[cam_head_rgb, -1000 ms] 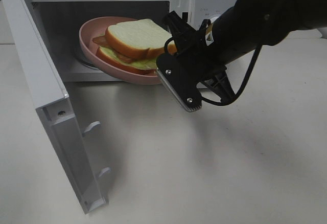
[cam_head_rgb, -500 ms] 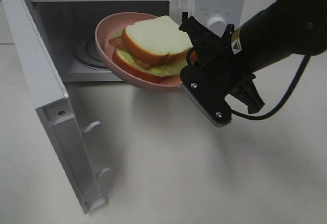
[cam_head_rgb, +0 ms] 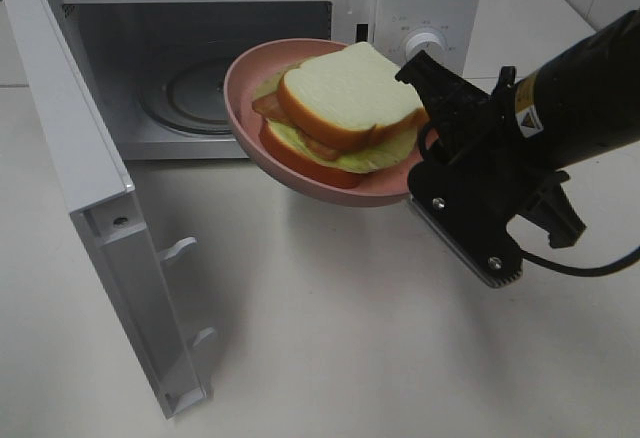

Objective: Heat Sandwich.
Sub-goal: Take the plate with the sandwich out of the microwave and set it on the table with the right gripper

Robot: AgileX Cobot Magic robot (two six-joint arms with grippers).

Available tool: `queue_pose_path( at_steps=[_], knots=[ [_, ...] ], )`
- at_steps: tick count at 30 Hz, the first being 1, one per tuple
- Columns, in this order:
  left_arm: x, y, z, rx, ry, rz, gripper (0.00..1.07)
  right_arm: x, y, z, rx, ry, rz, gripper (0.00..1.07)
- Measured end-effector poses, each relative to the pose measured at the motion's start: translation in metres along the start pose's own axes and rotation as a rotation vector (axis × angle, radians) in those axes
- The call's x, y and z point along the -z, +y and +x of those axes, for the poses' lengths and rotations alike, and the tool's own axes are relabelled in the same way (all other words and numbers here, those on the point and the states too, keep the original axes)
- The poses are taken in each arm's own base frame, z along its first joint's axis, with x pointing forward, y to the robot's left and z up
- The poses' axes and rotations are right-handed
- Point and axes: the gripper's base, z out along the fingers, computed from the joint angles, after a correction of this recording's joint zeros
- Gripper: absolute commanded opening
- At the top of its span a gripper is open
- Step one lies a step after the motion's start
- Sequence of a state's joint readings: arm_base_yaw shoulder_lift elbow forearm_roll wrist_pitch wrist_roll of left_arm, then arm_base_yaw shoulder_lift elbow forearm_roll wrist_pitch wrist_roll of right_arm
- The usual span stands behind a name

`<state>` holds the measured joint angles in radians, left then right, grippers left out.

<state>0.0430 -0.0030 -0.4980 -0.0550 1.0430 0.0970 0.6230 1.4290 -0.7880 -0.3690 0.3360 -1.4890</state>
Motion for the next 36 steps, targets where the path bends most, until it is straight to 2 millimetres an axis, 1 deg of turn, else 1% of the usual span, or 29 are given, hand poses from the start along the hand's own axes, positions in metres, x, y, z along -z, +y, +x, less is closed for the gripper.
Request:
queue_pose_path(
  at_steps=[2,3,5,6,8,10,11,14,16,17,19,20,24,28,29,34,36],
  knots=[
    [0.000,0.000,0.000,0.000,0.000,0.000,0.97,0.002,0.004,0.000,-0.005,0.001,-0.009,0.00],
    [0.000,0.000,0.000,0.000,0.000,0.000,0.97,0.005,0.011,-0.001,-0.012,0.002,-0.026,0.00],
    [0.000,0.000,0.000,0.000,0.000,0.000,0.97,0.008,0.018,-0.002,-0.013,0.003,-0.043,0.00],
    [0.000,0.000,0.000,0.000,0.000,0.000,0.97,0.008,0.018,-0.002,-0.013,0.003,-0.043,0.00],
    [0.000,0.000,0.000,0.000,0.000,0.000,0.97,0.013,0.028,-0.003,-0.031,0.006,-0.059,0.00],
    [0.000,0.000,0.000,0.000,0.000,0.000,0.97,0.018,0.034,-0.004,-0.042,0.008,-0.065,0.00],
    [0.000,0.000,0.000,0.000,0.000,0.000,0.97,0.018,0.034,-0.004,-0.042,0.008,-0.065,0.00],
    [0.000,0.000,0.000,0.000,0.000,0.000,0.97,0.026,0.047,-0.005,-0.060,0.016,-0.087,0.00],
    [0.000,0.000,0.000,0.000,0.000,0.000,0.97,0.029,0.050,-0.005,-0.066,0.020,-0.090,0.00],
    [0.000,0.000,0.000,0.000,0.000,0.000,0.97,0.032,0.057,-0.005,-0.074,0.032,-0.103,0.00],
    [0.000,0.000,0.000,0.000,0.000,0.000,0.97,0.035,0.064,-0.005,-0.084,0.043,-0.109,0.00],
    [0.000,0.000,0.000,0.000,0.000,0.000,0.97,0.035,0.064,-0.005,-0.084,0.043,-0.109,0.00],
    [0.000,0.000,0.000,0.000,0.000,0.000,0.97,0.047,0.077,-0.004,-0.126,0.074,-0.111,0.00],
    [0.000,0.000,0.000,0.000,0.000,0.000,0.97,0.053,0.083,-0.004,-0.135,0.085,-0.113,0.00],
    [0.000,0.000,0.000,0.000,0.000,0.000,0.97,0.055,0.088,-0.004,-0.149,0.093,-0.125,0.00],
    [0.000,0.000,0.000,0.000,0.000,0.000,0.97,0.059,0.097,-0.004,-0.184,0.109,-0.155,0.00],
    [0.000,0.000,0.000,0.000,0.000,0.000,0.97,0.063,0.104,-0.003,-0.228,0.134,-0.185,0.00]
  ],
)
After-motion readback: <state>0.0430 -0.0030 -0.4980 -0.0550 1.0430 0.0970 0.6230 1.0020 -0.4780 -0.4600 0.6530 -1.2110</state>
